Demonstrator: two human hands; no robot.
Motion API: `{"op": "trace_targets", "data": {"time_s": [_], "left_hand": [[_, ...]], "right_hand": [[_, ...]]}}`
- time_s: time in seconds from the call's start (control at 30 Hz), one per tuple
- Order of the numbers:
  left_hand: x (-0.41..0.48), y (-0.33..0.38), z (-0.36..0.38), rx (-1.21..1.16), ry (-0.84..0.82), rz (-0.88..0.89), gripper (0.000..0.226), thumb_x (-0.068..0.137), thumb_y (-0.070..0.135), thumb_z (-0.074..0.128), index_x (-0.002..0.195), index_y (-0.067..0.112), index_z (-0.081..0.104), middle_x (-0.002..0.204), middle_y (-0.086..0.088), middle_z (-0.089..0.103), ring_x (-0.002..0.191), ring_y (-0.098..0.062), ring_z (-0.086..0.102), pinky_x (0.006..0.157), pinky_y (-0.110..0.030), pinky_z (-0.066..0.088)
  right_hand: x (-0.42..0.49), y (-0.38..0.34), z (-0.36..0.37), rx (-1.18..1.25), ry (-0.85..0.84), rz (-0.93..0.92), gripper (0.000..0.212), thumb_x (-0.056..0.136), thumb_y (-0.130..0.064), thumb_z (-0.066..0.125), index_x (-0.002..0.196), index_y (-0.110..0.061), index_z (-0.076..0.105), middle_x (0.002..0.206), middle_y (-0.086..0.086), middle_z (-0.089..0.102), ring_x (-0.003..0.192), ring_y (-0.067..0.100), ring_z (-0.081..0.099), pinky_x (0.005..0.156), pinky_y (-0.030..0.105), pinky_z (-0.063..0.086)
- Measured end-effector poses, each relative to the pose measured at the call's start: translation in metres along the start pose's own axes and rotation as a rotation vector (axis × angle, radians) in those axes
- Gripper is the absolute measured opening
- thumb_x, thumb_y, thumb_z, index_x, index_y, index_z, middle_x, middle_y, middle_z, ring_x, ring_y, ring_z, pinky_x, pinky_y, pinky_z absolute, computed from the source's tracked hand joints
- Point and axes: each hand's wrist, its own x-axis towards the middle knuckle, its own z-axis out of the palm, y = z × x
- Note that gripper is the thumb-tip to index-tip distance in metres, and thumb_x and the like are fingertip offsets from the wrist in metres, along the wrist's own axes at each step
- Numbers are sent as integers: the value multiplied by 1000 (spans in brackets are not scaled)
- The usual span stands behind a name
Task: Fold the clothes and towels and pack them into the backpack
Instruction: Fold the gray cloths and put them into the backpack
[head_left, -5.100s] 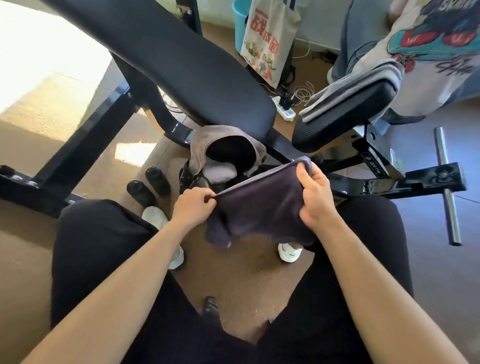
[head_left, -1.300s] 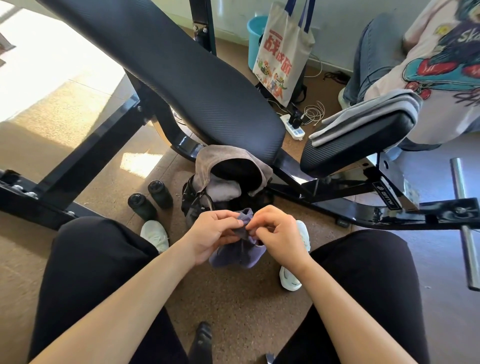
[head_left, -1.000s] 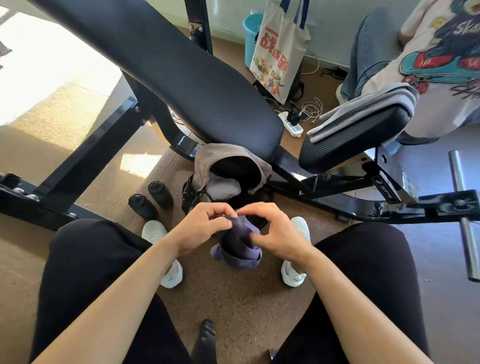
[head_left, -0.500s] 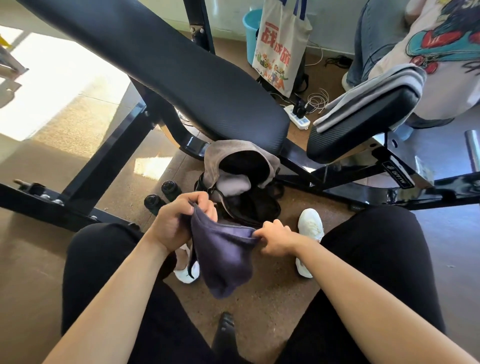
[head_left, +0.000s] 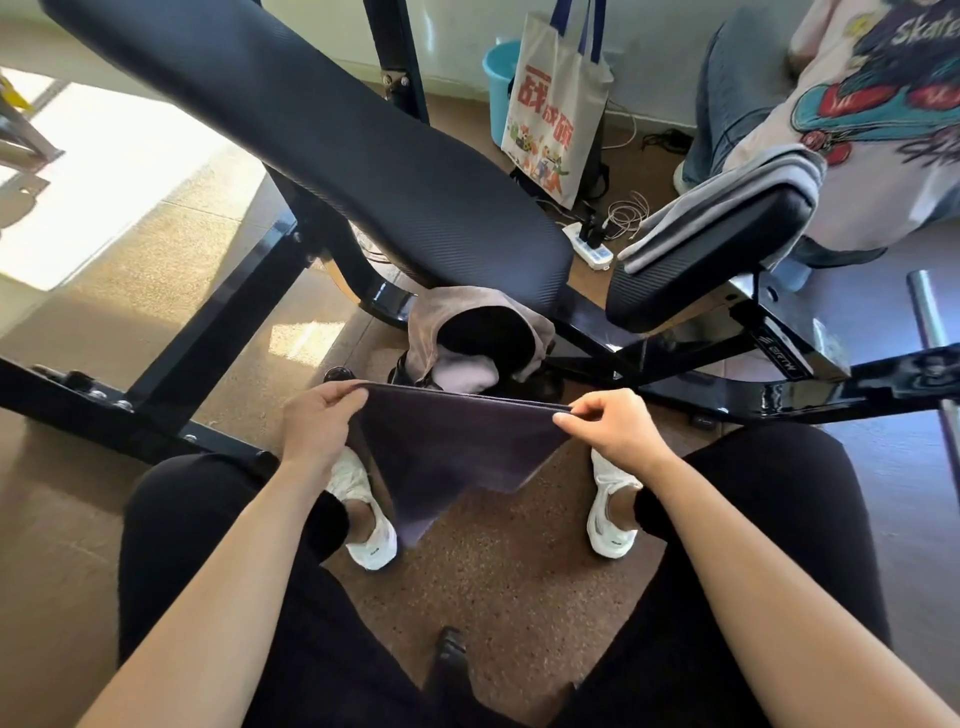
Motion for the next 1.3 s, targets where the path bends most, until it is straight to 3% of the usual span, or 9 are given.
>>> {"op": "trace_targets", "data": {"time_s": [0.13,0.23,0.33,0.5,0.63,0.83,1.0,1.17,1.3], "left_hand": [[-6,-2,1,133,-59,108,16,94,12,72,107,18,79,88,9,74,89,-10,70,85,-25,55],[-14,6,5,98,-106,173,11,95,14,70,94,23,76,77,18,71,71,6,63,66,-7,46],[-19,7,8,232,-201,252,15,94,15,71,85,27,72,75,15,69,71,0,61,68,-15,44],[-26,12,11,267,-95,348,2,95,16,71,93,17,72,81,13,65,74,-2,58,68,-17,42],[-21,1,9,419,-112,299,8,95,23,71,89,18,71,81,8,67,78,-14,61,75,-35,47],[-29,10,17,298,-106,262,9,102,16,60,98,9,63,86,-1,64,76,-6,55,64,-13,37],[-32,13,18,190,-101,243,7,104,15,56,101,9,58,86,2,61,78,-6,56,62,-6,40],[-32,15,17,136,-49,301,9,103,19,58,100,10,56,87,-3,62,77,-11,57,62,-8,41],[-30,14,17,188,-51,269,13,101,24,61,99,12,59,89,-4,64,81,-14,58,68,-20,43]], "right_hand": [[-16,-7,-17,199,108,-66,24,78,-16,87,69,-12,65,66,-1,65,60,7,55,63,33,49],[-24,-7,-26,380,195,-73,27,82,-3,82,73,-13,58,69,2,62,62,7,56,61,25,49],[-27,-3,-34,386,241,-75,23,84,-1,79,80,-6,58,74,7,64,67,11,58,64,27,51],[-30,-4,-36,382,327,-138,25,83,3,79,78,-10,58,73,8,64,64,7,57,61,22,51],[-31,0,-32,229,108,-110,27,81,5,79,74,-9,57,68,9,67,63,11,59,64,34,52],[-28,-5,-32,385,214,-49,23,85,7,75,78,-7,58,73,11,66,69,18,62,70,39,55],[-27,-6,-32,451,230,-23,17,87,8,73,92,-2,61,82,5,71,77,10,68,77,26,60],[-29,-8,-32,470,240,-12,35,89,5,72,118,-13,65,95,1,76,90,7,74,81,19,59],[-28,-7,-30,452,229,44,14,88,1,74,100,-4,73,88,4,76,82,10,73,76,20,60]]}}
